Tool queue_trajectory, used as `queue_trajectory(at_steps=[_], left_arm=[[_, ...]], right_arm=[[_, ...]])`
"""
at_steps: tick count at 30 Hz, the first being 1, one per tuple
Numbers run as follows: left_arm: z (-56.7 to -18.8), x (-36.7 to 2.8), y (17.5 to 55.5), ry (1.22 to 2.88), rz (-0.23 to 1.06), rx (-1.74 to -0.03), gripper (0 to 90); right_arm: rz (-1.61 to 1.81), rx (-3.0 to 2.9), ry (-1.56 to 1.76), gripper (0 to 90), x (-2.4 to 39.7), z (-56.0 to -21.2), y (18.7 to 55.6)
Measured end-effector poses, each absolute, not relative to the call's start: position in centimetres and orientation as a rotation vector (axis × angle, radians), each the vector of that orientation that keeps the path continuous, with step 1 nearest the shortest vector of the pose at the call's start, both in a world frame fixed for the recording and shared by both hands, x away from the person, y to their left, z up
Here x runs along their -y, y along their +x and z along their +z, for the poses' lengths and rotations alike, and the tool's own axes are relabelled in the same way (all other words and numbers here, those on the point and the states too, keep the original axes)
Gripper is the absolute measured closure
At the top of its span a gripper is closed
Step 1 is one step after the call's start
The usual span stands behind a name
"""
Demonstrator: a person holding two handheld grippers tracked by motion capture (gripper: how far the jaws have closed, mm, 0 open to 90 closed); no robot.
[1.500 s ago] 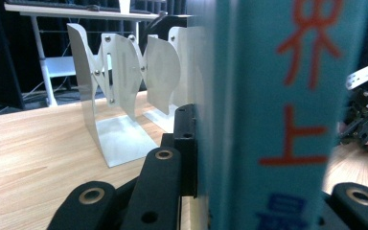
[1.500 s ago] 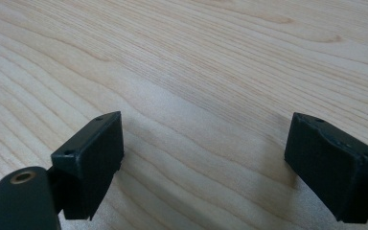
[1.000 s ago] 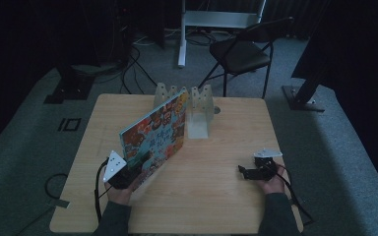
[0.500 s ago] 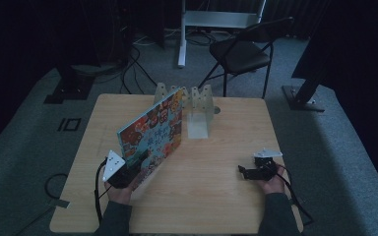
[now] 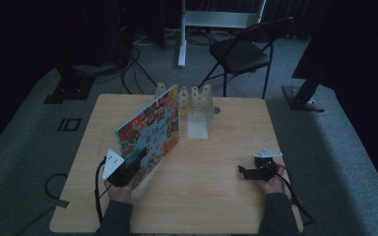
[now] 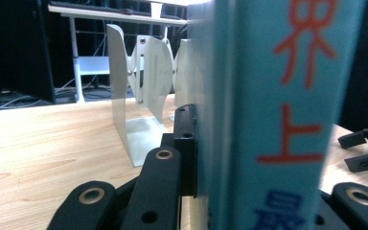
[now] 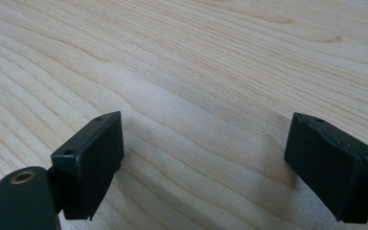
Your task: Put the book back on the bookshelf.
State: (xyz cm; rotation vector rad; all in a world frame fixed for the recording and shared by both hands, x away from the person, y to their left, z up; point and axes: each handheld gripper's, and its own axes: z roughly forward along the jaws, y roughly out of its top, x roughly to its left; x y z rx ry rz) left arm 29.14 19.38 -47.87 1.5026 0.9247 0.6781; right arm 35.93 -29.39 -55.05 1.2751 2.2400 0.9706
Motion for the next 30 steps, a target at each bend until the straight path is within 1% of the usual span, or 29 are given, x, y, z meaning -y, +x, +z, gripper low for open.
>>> queue_trajectory(at_steps=[30], left_arm=[[-47.98, -19.9, 29.6, 1.487, 0.7, -0.967, 81.1]], right_arm=[[0.971, -2.241, 1.274, 13.0, 29.39, -55.04, 35.93]])
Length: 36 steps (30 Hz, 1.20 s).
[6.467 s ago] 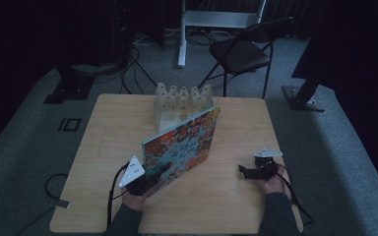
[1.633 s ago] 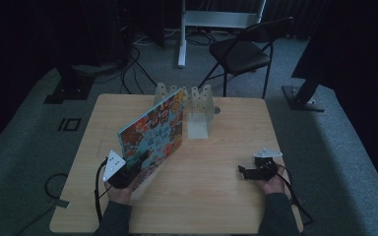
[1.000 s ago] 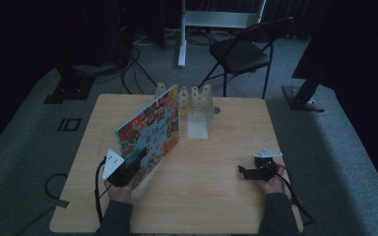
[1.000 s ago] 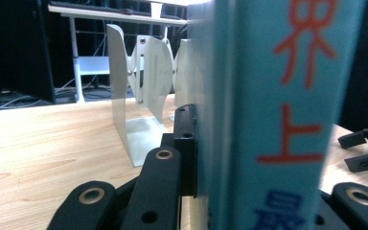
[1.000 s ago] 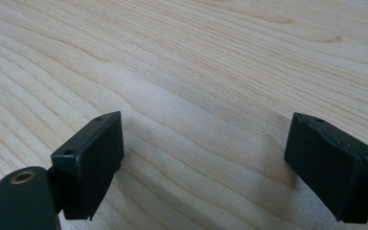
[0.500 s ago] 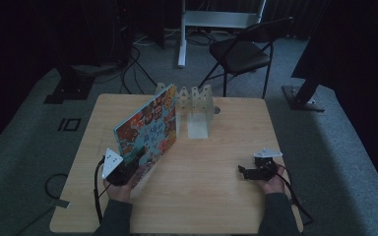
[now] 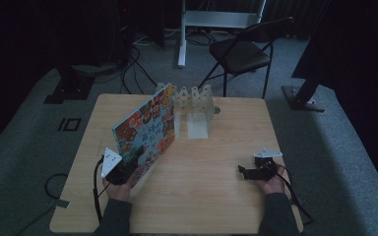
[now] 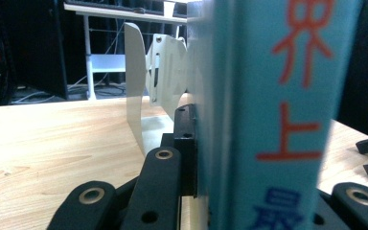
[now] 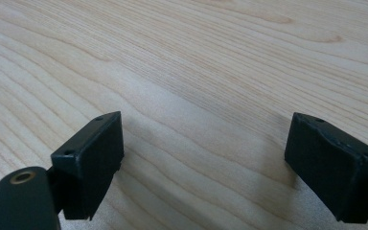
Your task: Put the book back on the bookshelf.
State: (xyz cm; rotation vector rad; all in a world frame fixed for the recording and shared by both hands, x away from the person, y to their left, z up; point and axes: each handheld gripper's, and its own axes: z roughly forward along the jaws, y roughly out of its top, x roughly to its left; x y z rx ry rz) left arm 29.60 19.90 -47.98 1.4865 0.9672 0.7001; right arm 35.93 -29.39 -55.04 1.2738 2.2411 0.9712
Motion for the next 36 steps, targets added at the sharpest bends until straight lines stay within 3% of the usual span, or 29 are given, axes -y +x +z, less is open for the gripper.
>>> queue_trajectory(at_steps=[36], left_arm=[[-47.56, -19.68, 30.27, 1.465, 0.717, -0.99, 81.1]], right_arm=[[0.972, -2.244, 1.27, 13.0, 29.39, -55.04, 35.93]])
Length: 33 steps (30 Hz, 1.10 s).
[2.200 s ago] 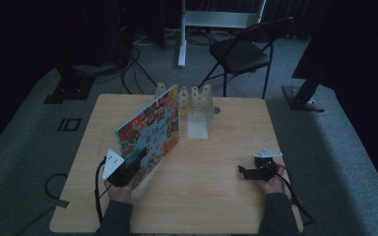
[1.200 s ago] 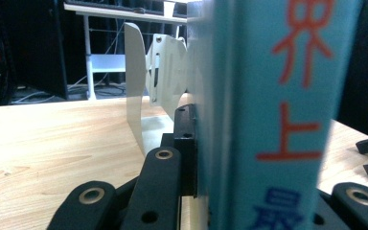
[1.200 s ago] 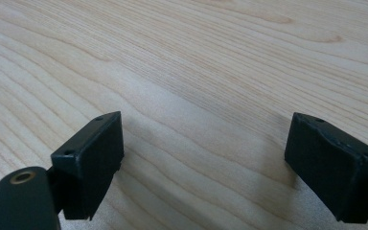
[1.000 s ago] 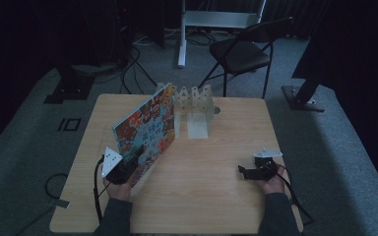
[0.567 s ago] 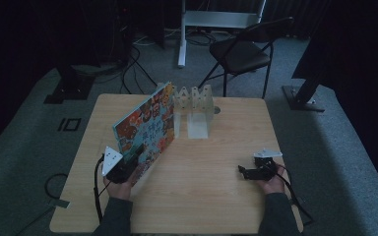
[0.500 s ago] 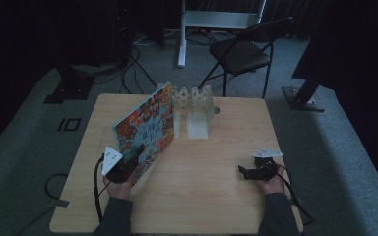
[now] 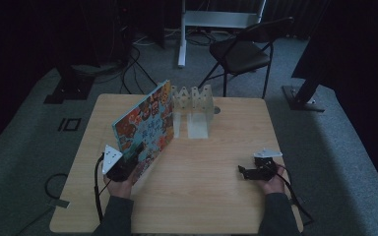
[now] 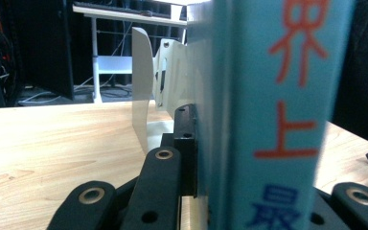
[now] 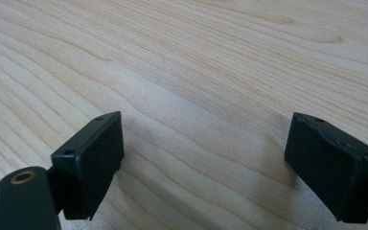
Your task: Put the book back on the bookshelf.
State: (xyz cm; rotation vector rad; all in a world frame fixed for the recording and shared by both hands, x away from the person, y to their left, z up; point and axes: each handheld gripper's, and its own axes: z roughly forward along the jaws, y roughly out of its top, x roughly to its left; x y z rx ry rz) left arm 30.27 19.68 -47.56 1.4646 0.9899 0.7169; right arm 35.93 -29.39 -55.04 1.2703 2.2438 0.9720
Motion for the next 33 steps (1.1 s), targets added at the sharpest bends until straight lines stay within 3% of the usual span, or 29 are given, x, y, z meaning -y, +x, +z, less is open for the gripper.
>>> queue_trajectory(at_steps=[33], left_arm=[[-47.3, -18.8, 31.7, 1.471, 0.786, -1.002, 81.1]], right_arm=[[0.973, -2.244, 1.271, 13.0, 29.4, -55.0, 35.9]])
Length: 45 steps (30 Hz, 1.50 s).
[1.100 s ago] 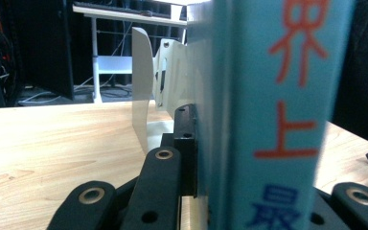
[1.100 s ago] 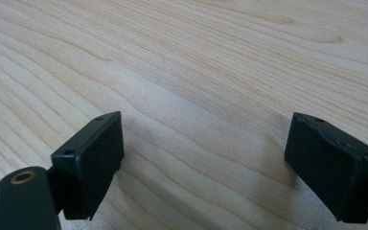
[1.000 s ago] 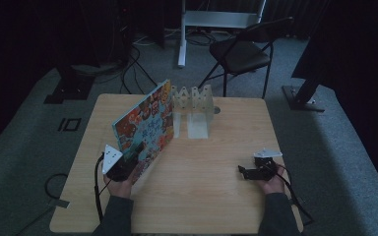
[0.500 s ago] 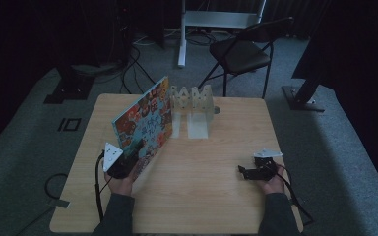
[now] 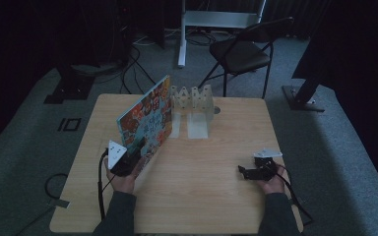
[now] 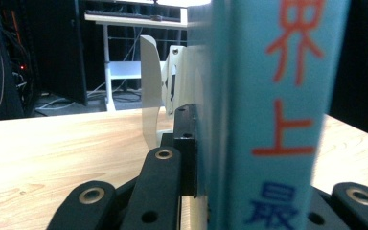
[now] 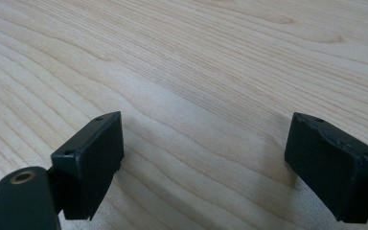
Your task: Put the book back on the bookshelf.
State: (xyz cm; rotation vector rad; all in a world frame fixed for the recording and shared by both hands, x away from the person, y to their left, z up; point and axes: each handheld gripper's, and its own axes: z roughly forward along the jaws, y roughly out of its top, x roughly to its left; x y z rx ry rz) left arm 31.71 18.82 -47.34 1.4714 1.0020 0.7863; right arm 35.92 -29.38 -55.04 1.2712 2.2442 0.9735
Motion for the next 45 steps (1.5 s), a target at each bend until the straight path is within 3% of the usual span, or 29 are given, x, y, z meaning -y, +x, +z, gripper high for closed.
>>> queue_trajectory(at_steps=[45], left_arm=[[-47.2, -17.3, 34.1, 1.445, 0.899, -1.042, 81.1]], right_arm=[[0.973, -2.247, 1.264, 13.0, 29.4, -55.1, 36.0]])
